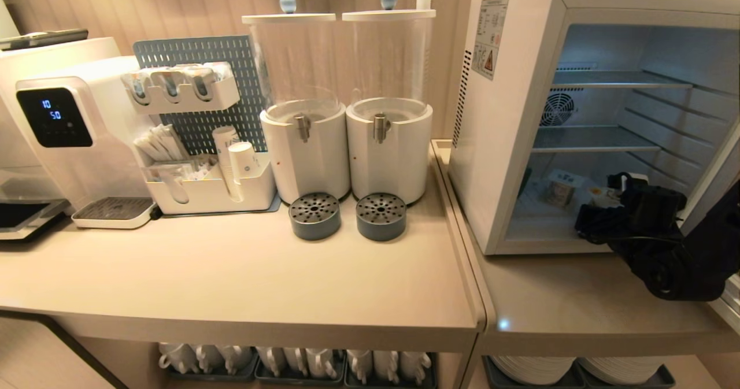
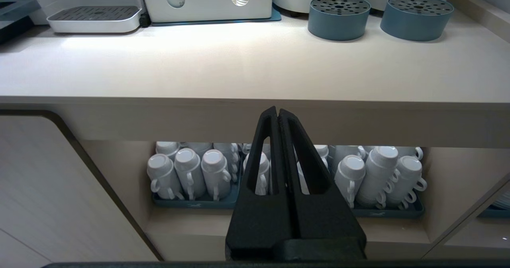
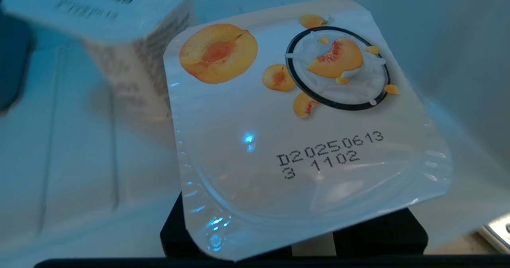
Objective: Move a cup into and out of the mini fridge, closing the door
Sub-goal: Put the yoghurt in the freezer
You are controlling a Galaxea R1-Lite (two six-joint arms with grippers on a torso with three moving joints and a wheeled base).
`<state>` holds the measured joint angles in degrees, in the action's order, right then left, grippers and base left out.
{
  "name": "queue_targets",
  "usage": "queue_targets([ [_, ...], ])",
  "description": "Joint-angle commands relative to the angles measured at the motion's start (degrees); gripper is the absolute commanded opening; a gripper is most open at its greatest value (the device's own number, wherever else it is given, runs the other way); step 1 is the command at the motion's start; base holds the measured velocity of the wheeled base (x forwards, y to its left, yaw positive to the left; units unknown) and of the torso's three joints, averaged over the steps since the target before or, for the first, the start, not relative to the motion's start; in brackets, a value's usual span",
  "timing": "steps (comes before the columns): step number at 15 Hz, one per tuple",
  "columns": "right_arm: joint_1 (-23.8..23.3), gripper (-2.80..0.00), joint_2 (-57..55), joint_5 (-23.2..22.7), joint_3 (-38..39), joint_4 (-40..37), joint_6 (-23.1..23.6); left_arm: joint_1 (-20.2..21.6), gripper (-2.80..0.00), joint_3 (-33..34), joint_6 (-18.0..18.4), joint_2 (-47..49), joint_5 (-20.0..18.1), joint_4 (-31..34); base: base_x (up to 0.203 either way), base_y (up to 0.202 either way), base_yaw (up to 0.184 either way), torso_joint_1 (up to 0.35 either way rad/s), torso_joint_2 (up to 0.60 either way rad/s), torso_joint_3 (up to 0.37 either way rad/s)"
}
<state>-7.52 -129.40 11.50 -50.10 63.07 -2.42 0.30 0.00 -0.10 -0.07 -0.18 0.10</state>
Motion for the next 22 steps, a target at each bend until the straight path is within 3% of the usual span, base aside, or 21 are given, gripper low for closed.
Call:
queue_targets([
  [1,-0.13,-2.80,-0.60,0.39,-3.19,-2.38,-0.17,0.05,-2.80,0.09,0.00,0.07,0.01,-0.01,0.000,0.000,0.000,0.000,0.00,0.000],
  [12,-2.76,-2.80,-6.02,2.05,-13.32,-11.16,-1.36,0.05,-2.80,0.09,-0.08,0.07,0.01,-0.01,0.000,0.000,0.000,0.000,0.00,0.000],
  [22,-2.59,-2.80,-10.00,2.95,-17.75,-13.55,-0.93,0.05,-2.80,0.14,-0.17,0.07,0.01,-0.01,0.000,0.000,0.000,0.000,0.00,0.000],
])
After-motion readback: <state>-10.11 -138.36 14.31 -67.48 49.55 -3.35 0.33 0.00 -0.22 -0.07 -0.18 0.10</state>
